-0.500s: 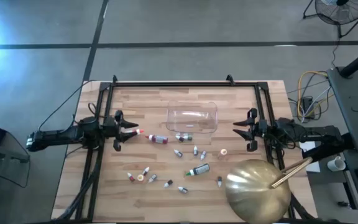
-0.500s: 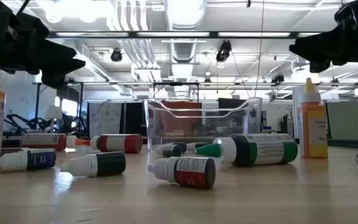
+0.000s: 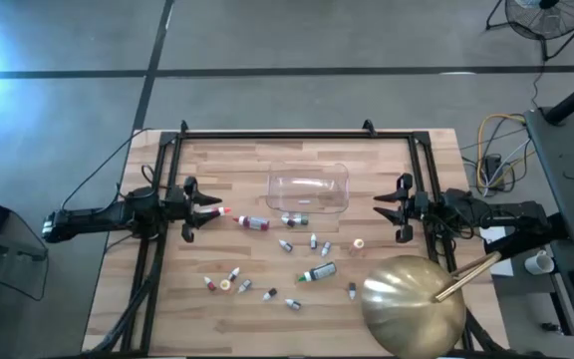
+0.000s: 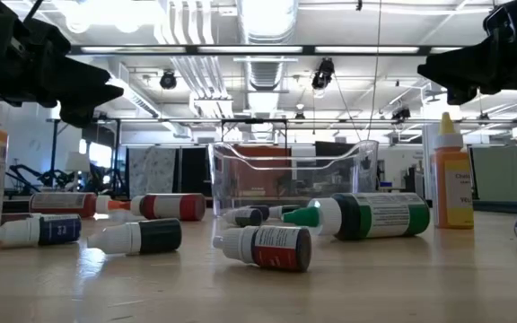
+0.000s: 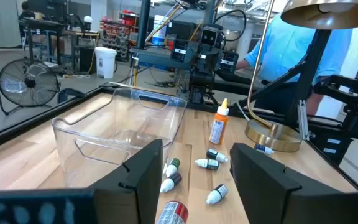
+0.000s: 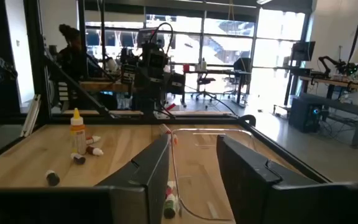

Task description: Pick & Place food coloring

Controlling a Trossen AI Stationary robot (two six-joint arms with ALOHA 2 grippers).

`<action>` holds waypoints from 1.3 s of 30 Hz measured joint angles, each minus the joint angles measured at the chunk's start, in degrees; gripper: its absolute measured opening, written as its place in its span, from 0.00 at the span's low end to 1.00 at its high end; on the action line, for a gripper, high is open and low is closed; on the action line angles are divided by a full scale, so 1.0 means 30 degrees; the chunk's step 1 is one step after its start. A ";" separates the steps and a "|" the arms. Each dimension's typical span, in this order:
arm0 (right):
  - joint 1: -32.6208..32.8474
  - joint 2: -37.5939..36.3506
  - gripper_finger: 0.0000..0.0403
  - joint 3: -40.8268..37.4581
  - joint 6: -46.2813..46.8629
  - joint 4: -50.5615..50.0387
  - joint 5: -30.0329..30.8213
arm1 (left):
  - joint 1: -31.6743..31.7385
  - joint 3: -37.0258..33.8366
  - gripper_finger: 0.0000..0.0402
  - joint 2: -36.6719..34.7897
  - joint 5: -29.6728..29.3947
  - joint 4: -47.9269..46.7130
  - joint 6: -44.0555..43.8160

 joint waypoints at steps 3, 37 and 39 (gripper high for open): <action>0.0000 -0.0003 0.31 -0.0003 0.0000 0.0007 0.0004 | 0.0000 0.0000 0.41 -0.0002 0.0001 -0.0003 0.0000; 0.0007 0.0004 0.32 0.0002 0.0000 0.0003 0.0002 | 0.0000 0.0000 0.41 0.0003 -0.0007 -0.0002 0.0000; 0.0005 0.0003 0.32 0.0003 0.0000 0.0005 0.0004 | 0.0007 0.0000 0.41 -0.0001 -0.0002 -0.0003 0.0000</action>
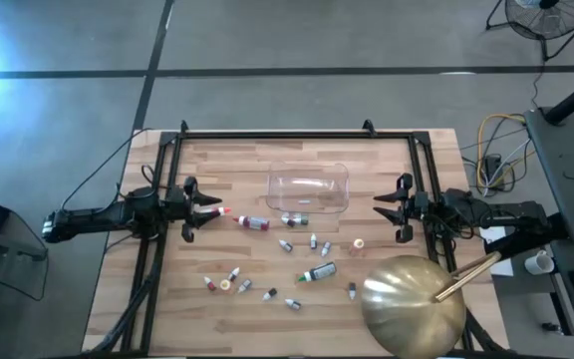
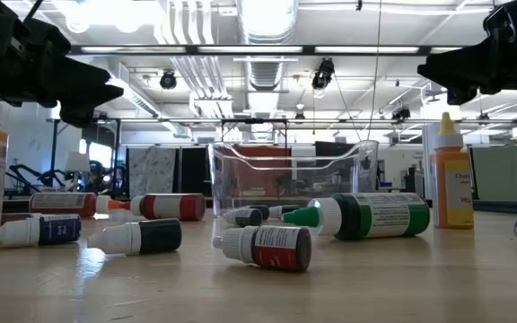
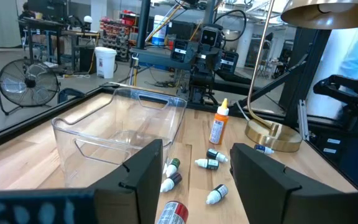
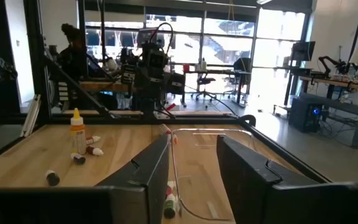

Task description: Pick & Place food coloring

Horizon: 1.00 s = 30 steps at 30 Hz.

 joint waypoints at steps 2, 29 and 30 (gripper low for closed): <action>-0.0001 -0.0003 0.32 -0.0001 0.0000 -0.0003 -0.0005 | -0.0003 0.0000 0.41 -0.0003 -0.0004 0.0004 0.0003; 0.0002 0.0122 0.31 -0.0005 2.0790 -0.0008 0.2485 | -0.0003 0.0000 0.41 -0.0003 -0.0001 0.0000 0.0000; -0.0005 0.0173 0.31 -0.0003 2.1329 0.0011 0.3677 | 0.0000 0.0000 0.41 -0.0003 0.0001 0.0000 0.0000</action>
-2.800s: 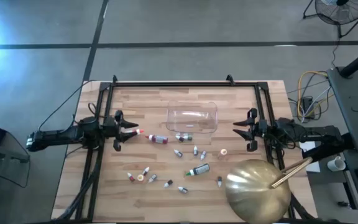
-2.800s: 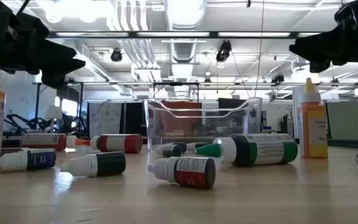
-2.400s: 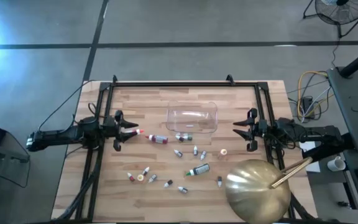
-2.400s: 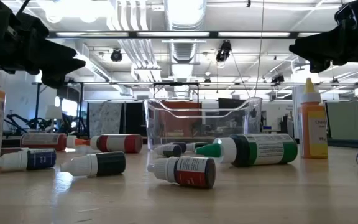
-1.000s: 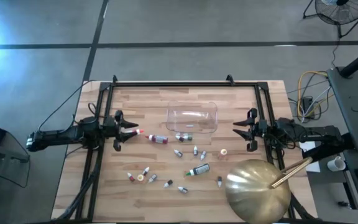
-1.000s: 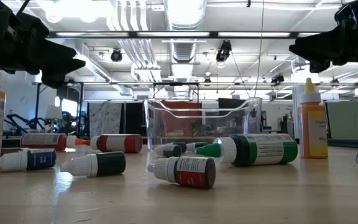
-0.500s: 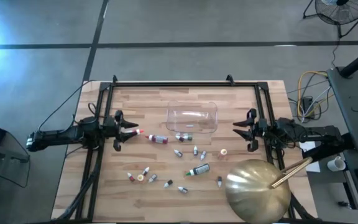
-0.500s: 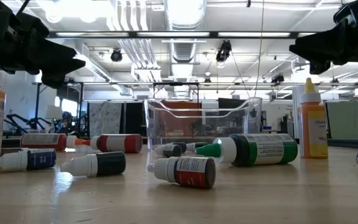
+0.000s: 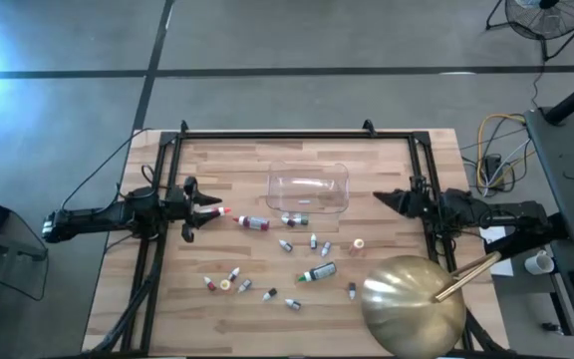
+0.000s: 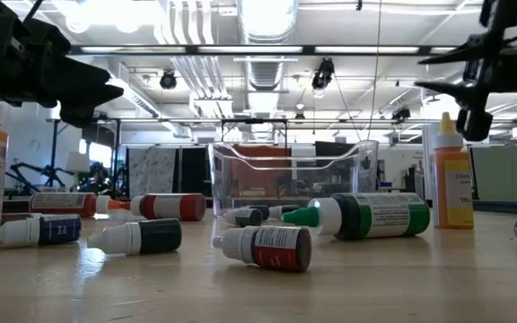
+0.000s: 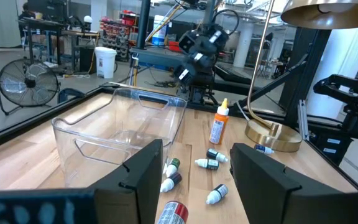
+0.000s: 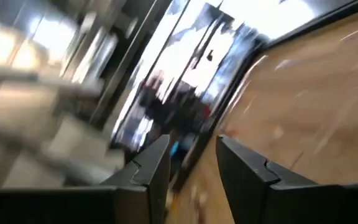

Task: Pick & Place food coloring
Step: Put the right large yellow food coloring bottle in the transparent bin

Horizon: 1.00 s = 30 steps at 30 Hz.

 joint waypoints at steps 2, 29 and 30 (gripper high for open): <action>0.0000 0.0071 0.31 -0.0003 0.1350 0.0006 0.2429 | 0.0000 0.0000 0.41 0.0000 -0.0006 0.0007 0.0000; 0.0007 1.1172 0.30 0.0004 0.5899 1.0690 0.1138 | -0.0003 0.0000 0.41 0.0000 -0.0006 0.0138 0.0000; 0.0003 1.1468 0.30 -0.0003 0.6211 1.0690 0.1132 | -0.0002 0.0000 0.41 0.0000 -0.0006 0.0138 0.0000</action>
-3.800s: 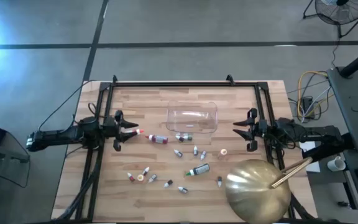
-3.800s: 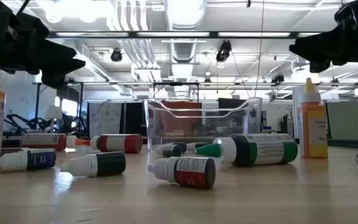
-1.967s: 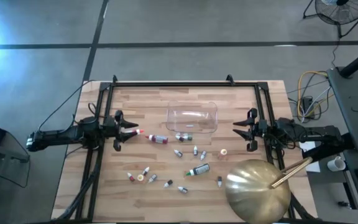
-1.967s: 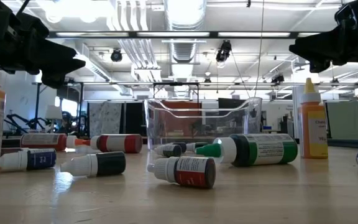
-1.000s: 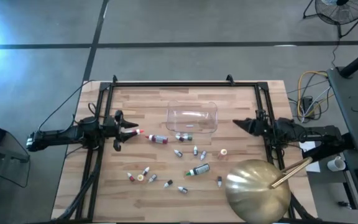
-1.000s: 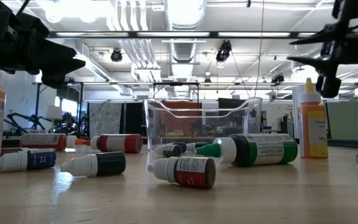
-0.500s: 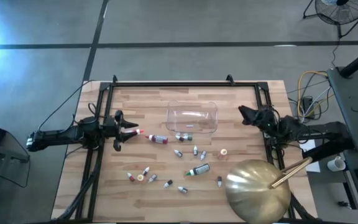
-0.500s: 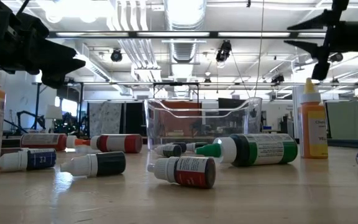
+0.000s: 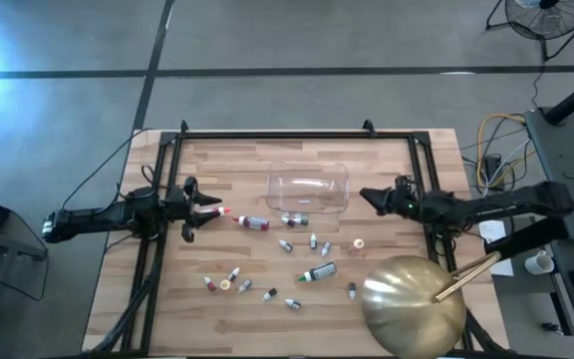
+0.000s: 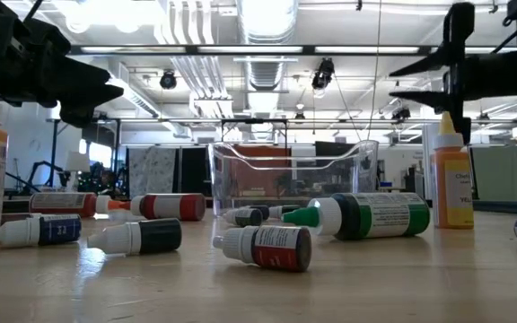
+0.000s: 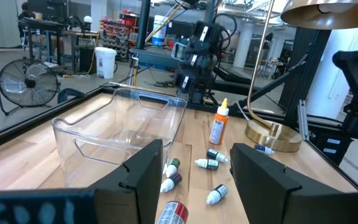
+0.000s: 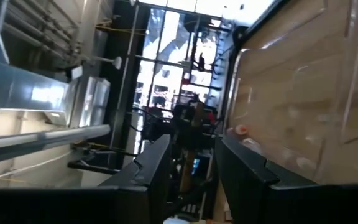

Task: Pick & Place food coloring
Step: Put the right large yellow food coloring bottle in the transparent bin

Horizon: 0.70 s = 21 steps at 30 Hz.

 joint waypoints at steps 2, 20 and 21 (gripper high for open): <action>-0.0016 0.0475 0.30 0.0000 -0.0104 0.0023 0.0013 | 0.0002 0.0000 0.41 0.0000 0.0000 0.0000 0.0000; -0.0654 0.4084 0.30 0.2812 -0.4168 -0.5146 0.0423 | -0.0005 0.0000 0.41 0.0000 0.0000 0.0001 0.0001; -0.0709 0.4265 0.30 0.3400 -0.4098 -0.7016 0.0376 | 0.0002 0.0000 0.41 0.0000 0.0000 0.0006 0.0000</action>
